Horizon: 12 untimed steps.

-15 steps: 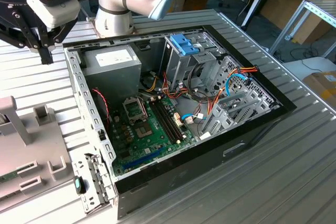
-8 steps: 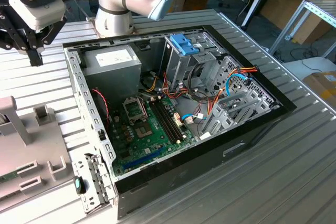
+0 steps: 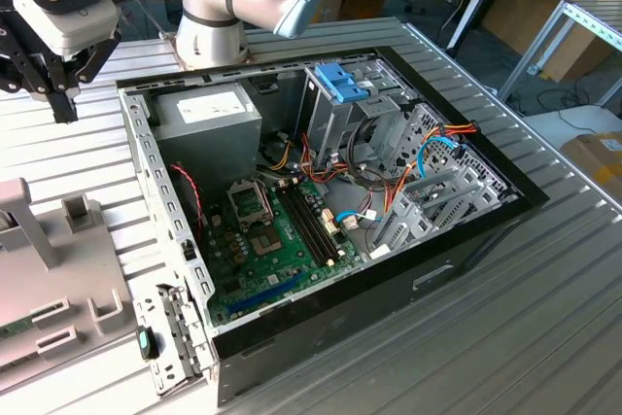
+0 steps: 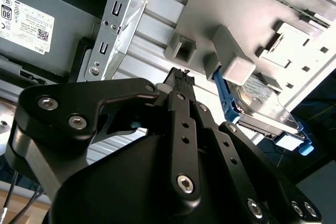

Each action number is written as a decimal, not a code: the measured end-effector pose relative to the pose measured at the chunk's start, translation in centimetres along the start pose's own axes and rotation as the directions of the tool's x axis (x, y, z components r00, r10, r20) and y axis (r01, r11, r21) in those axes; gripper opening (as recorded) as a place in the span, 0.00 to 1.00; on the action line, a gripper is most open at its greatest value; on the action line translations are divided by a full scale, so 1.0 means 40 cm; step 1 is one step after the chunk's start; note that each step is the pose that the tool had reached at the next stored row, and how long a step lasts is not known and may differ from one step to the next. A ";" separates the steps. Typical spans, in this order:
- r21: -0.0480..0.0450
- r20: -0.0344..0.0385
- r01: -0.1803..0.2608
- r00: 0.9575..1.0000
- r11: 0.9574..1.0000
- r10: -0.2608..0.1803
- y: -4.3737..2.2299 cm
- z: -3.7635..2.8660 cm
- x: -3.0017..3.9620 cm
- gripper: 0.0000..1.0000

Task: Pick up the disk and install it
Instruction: 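Reach for the disk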

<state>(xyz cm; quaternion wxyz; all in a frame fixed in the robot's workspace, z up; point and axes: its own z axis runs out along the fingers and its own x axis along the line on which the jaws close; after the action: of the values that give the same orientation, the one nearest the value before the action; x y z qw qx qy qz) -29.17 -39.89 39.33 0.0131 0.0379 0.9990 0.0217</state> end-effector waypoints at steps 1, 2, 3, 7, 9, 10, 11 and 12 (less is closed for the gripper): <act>0.000 0.000 0.000 1.000 1.000 0.000 0.000 0.000 0.000 0.11; 0.000 0.000 0.000 1.000 1.000 0.000 0.000 0.000 0.000 0.11; 0.000 0.000 0.000 1.000 1.000 0.000 0.000 0.000 0.000 0.11; 0.000 0.000 0.000 1.000 1.000 0.000 0.000 0.000 0.004 0.11; 0.000 0.000 0.000 1.000 1.000 0.000 -0.001 0.000 0.009 0.11; 0.000 0.000 0.000 1.000 1.000 0.000 -0.001 0.000 0.015 0.11; 0.000 0.000 0.000 1.000 1.000 0.000 -0.001 -0.001 0.019 0.11; 0.000 0.000 0.000 1.000 1.000 0.000 -0.002 -0.001 0.026 0.11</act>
<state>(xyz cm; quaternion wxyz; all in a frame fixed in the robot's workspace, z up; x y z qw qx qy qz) -30.20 -39.89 39.33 0.0131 0.0378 0.9990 0.0217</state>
